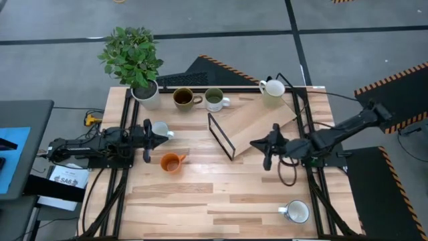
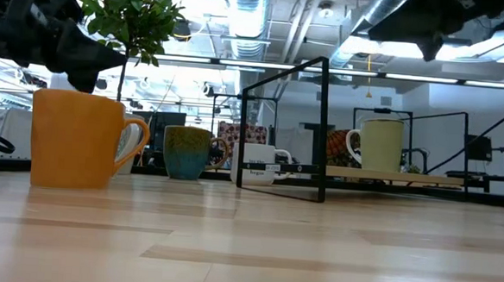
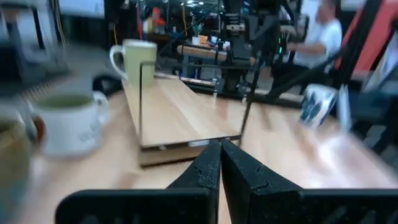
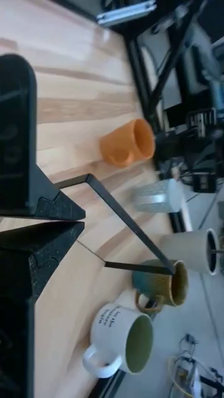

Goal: Place coffee mugs
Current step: Put the orange mug on the shelf

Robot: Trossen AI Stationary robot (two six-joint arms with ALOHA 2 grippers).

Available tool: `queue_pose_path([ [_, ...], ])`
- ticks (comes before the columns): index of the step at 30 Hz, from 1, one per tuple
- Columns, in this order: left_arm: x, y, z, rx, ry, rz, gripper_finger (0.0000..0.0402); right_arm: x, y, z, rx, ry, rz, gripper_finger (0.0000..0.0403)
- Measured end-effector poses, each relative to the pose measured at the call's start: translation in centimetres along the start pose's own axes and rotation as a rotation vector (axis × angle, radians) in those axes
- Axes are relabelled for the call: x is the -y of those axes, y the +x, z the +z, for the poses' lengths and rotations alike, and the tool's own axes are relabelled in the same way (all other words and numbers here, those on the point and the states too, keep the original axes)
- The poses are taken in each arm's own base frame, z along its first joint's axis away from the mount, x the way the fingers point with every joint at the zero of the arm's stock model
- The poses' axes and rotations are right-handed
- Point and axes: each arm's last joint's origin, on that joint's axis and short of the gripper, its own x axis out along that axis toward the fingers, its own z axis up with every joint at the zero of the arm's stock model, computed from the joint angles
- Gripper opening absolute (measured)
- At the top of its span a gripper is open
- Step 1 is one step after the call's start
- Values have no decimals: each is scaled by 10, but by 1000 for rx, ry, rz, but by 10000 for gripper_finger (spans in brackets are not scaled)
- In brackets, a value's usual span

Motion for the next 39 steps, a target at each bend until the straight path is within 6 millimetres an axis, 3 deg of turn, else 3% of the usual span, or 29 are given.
queue_pose_path([
  [6, 0, -1, 13, 156, -211, 49, 0, 5, -13, -2, 70, 50, 37, 43],
  [9, 3, -1, 20, 200, -257, -27, 6, 5, -14, 0, 84, 62, 41, 43],
  [18, 17, 12, 25, 20, -250, -118, 88, 4, -12, -1, 82, 62, 41, 43],
  [24, 39, 27, 58, -51, -176, -217, 144, 3, -11, -2, 76, 57, 38, 43],
  [28, 58, 41, 79, -190, -67, -261, 160, 3, -10, -3, 71, 52, 36, 43],
  [33, 82, 55, 88, -527, 96, -274, 157, 3, -10, -3, 68, 51, 37, 43],
  [36, 92, 61, 85, -700, 202, -179, 131, 3, -10, -3, 68, 52, 38, 43],
  [39, 101, 69, 76, -821, 317, -83, 80, 3, -10, -3, 68, 51, 38, 43],
])
